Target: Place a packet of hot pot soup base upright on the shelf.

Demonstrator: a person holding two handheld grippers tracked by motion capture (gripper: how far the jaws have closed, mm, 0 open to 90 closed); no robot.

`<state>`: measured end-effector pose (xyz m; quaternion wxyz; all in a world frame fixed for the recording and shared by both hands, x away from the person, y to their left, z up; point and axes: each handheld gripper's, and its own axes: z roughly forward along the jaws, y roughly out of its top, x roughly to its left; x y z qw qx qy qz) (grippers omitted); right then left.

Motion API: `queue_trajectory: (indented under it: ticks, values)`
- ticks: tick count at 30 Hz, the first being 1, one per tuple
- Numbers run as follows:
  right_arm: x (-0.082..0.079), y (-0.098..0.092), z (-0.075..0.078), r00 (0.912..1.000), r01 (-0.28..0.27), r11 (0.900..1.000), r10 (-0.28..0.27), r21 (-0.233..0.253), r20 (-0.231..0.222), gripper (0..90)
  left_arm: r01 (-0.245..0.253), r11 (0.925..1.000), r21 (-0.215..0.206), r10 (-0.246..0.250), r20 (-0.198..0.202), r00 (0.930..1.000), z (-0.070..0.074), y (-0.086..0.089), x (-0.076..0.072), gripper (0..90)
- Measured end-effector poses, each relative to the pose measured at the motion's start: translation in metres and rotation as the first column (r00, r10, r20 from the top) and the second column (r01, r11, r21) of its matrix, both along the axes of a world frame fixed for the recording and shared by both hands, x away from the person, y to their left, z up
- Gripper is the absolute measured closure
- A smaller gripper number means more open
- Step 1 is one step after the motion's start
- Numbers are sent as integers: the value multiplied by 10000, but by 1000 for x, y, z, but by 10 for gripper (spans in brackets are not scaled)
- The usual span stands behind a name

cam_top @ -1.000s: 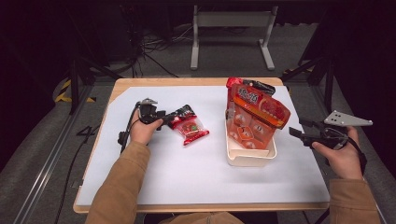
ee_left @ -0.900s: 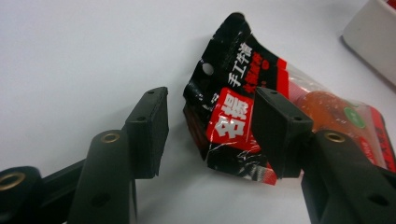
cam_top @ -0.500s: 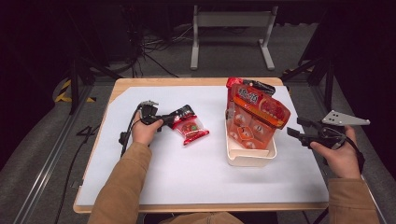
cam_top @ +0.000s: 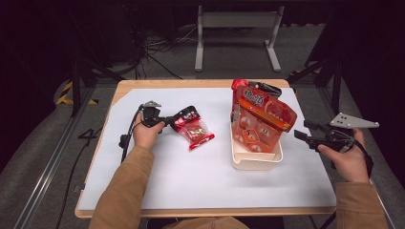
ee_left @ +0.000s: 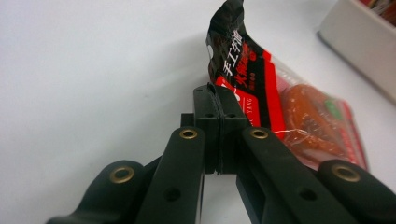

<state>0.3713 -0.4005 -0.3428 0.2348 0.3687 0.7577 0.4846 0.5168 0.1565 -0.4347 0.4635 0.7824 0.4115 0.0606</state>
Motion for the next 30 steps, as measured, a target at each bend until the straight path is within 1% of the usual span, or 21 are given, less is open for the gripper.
queue_trajectory:
  ticks: [4, 5, 6, 8, 11, 12, 13, 15, 17, 18, 19, 20, 21, 23, 24, 25, 26, 27, 28, 29, 30]
  values:
    - [-2, -4, 2, 10000, 44, 10000, -44, 38, 29, 431, 197, 9998, -68, -194, 406, 9990, 12, 0, -8, 900]
    - [-2, -4, 2, 10000, 44, 10000, -44, 38, 29, 431, 197, 9998, -68, -194, 406, 9990, 12, 0, -8, 900]
    - [-2, -5, 3, 10000, 80, 9999, -80, 78, 47, 439, 377, 9992, -89, -370, 655, 9972, 19, 0, -13, 900]
    - [-3, -6, 4, 9999, 84, 9999, -85, 91, 90, 444, 493, 9986, -168, -478, 787, 9957, 27, -1, -19, 900]
    - [-3, -6, 4, 9999, 86, 9999, -86, 70, 95, 446, 815, 9965, -165, -789, 1196, 9897, 37, -3, -26, 900]
    - [-3, -6, 4, 9999, 86, 9999, -86, 70, 95, 446, 815, 9965, -165, -789, 1196, 9897, 37, -3, -26, 900]
    - [-3, -5, 4, 9999, 75, 10000, -75, 46, 87, 446, 959, 9952, -184, -924, 1388, 9860, 43, -6, -32, 900]
    - [-3, -5, 5, 9999, 70, 10000, -71, 45, 81, 446, 1027, 9946, -167, -992, 1448, 9845, 47, -7, -35, 900]
    - [-3, -6, 5, 9999, 62, 10000, -63, 24, 123, 445, 1180, 9930, -25, -1155, 1864, 9757, 58, -10, -45, 900]
    - [-3, -6, 5, 9999, 66, 10000, -67, 31, 114, 444, 1233, 9924, -34, -1203, 1961, 9732, 61, -11, -48, 900]
    - [-3, -6, 5, 9999, 46, 10000, -47, 58, 113, 444, 1330, 9911, 12, -1302, 2119, 9686, 66, -12, -52, 900]
    - [-4, -6, 5, 9999, 35, 10000, -36, 61, 124, 444, 1331, 9911, 52, -1310, 2185, 9670, 69, -13, -56, 900]
    - [-4, -7, 5, 9999, 35, 10000, -36, 69, 127, 444, 1393, 9900, 219, -1405, 2356, 9616, 73, -14, -59, 900]
    - [-4, -7, 5, 9999, 52, 10000, -53, 85, 121, 444, 1581, 9867, 378, -1625, 2552, 9531, 81, -16, -68, 900]
    - [-4, -7, 5, 9999, 52, 10000, -53, 85, 121, 444, 1581, 9867, 378, -1625, 2552, 9531, 81, -16, -68, 900]
    - [-4, -8, 5, 9999, 47, 9999, -48, 109, 113, 446, 1610, 9856, 521, -1691, 2605, 9506, 84, -17, -71, 900]
    - [-4, -8, 5, 9999, 27, 9999, -28, 138, 104, 446, 1623, 9844, 682, -1750, 2753, 9453, 87, -18, -75, 900]
    - [-4, -8, 5, 9999, -112, 9994, 109, 321, 107, 445, 1592, 9827, 941, -1800, 2896, 9401, 91, -18, -78, 900]
    - [-4, -7, 6, 9997, -246, 9983, 240, 525, 105, 445, 1558, 9820, 1066, -1809, 2946, 9384, 94, -18, -80, 900]
    - [-4, -7, 6, 9996, -256, 9981, 249, 568, 119, 445, 1568, 9812, 1124, -1839, 2997, 9361, 98, -18, -84, 900]
    - [-4, -7, 7, 9996, -229, 9987, 223, 456, 147, 446, 1611, 9807, 1109, -1879, 3063, 9332, 101, -17, -86, 900]
